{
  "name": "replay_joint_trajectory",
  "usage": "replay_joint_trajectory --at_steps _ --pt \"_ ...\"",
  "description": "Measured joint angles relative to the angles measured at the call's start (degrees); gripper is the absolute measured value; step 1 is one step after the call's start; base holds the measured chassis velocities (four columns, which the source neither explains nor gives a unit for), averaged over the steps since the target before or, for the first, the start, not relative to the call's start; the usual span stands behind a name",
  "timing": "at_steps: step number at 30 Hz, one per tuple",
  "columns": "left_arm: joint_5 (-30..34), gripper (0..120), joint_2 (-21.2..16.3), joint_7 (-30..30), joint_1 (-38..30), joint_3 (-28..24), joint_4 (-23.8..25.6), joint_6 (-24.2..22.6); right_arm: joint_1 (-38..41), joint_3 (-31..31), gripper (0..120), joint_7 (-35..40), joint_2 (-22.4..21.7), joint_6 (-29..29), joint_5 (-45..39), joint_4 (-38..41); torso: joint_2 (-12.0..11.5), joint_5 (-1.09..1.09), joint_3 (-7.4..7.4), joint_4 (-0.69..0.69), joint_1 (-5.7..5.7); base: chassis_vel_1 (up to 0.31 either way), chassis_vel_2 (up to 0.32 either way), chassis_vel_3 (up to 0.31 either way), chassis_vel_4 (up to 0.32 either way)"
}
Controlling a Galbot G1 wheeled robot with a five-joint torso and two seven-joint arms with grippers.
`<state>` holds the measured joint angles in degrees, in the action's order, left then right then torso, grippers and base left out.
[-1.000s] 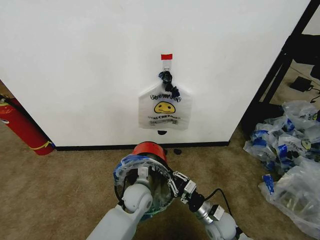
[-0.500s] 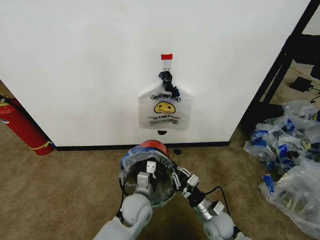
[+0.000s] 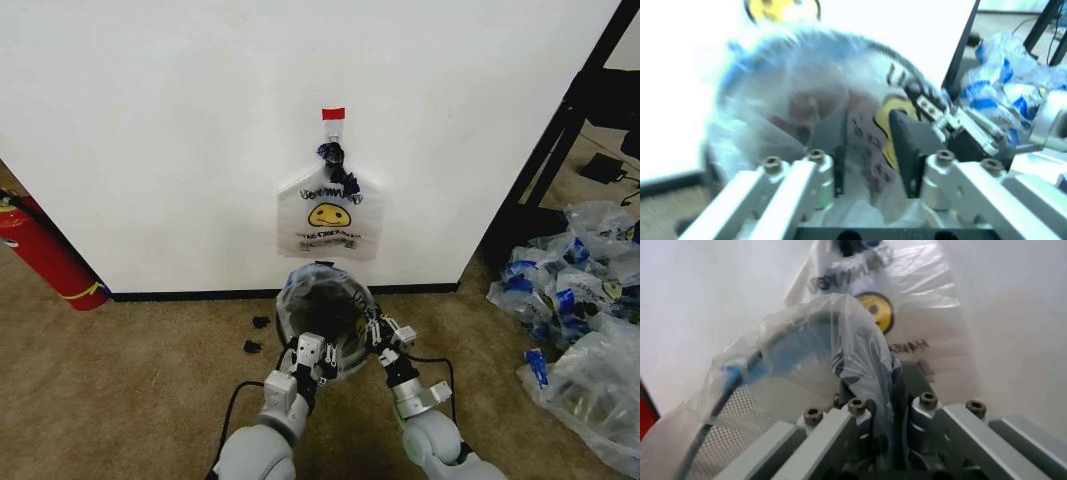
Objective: Pick up the garbage bag from the wall and place it over the trash bin.
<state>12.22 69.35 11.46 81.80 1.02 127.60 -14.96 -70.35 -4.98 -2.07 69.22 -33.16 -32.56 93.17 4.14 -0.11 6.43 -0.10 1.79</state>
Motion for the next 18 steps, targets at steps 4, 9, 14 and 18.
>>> replay_joint_trajectory --at_steps 4,9,14,18 --pt "-5.7 43 -1.3 -2.5 2.7 3.2 1.7 3.8 0.0 -0.5 2 2.0 0.0 0.4 -0.4 1.0 0.0 0.00 0.00 0.02 0.00 0.000 0.000 0.000 0.000" --pt "-14.0 61 -2.0 -4.0 4.4 5.3 0.4 7.4 -0.1 -0.9 2 3.8 -0.4 0.7 -0.9 2.4 0.0 -0.01 0.00 0.01 0.00 0.000 0.000 0.000 0.000" --pt "-19.7 79 -0.6 -4.5 4.2 4.6 -3.5 9.5 -0.8 -0.9 2 3.9 -0.3 0.8 -0.8 4.1 0.0 -0.01 0.00 0.01 0.00 0.000 0.000 0.000 0.000" --pt "-22.1 97 0.5 -3.3 2.8 4.3 -6.1 9.7 -1.7 -0.9 2 3.9 -0.4 0.8 -0.6 5.5 0.0 0.00 0.00 0.01 0.00 0.000 0.000 0.000 0.000"
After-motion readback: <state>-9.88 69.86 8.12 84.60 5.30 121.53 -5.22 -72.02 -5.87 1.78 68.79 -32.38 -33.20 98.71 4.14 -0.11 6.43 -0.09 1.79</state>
